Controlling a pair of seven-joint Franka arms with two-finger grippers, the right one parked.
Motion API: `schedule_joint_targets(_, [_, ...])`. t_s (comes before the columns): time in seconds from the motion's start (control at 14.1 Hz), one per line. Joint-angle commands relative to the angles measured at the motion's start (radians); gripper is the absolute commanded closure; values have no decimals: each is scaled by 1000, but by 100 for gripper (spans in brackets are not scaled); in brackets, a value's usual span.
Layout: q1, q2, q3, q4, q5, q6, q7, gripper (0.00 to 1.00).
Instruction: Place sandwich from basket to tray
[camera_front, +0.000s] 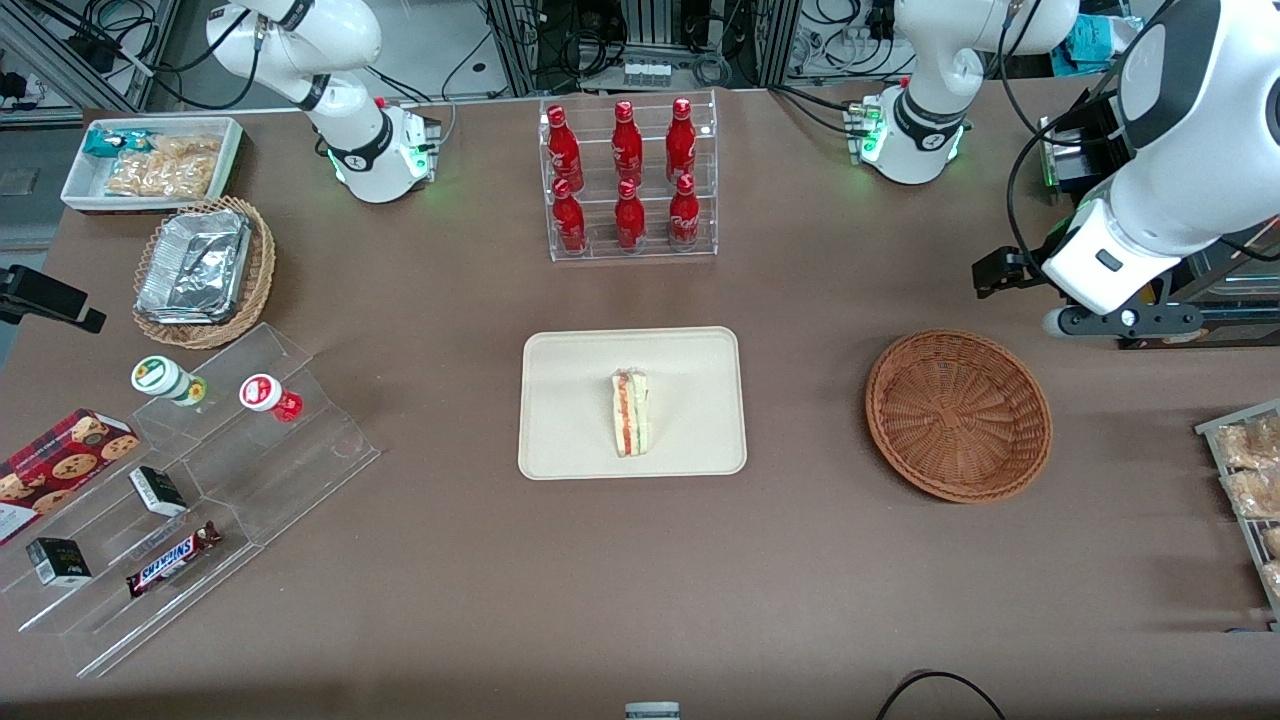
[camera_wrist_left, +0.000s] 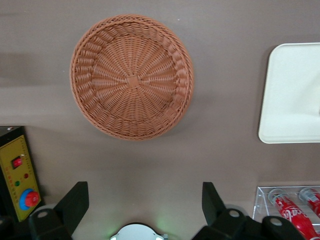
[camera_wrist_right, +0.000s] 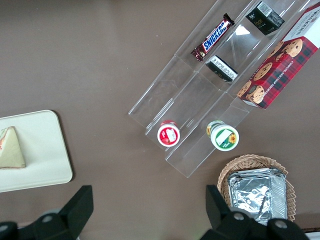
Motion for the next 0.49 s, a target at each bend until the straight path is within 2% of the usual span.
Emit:
schedule_joint_targets(0.0, [129, -17, -110, 6, 29, -23, 14, 0])
schedule_joint_targets(0.21, [162, -28, -107, 52, 24, -79, 104, 0])
schedule_joint_targets(0.42, [195, -17, -107, 100, 14, -69, 115, 0])
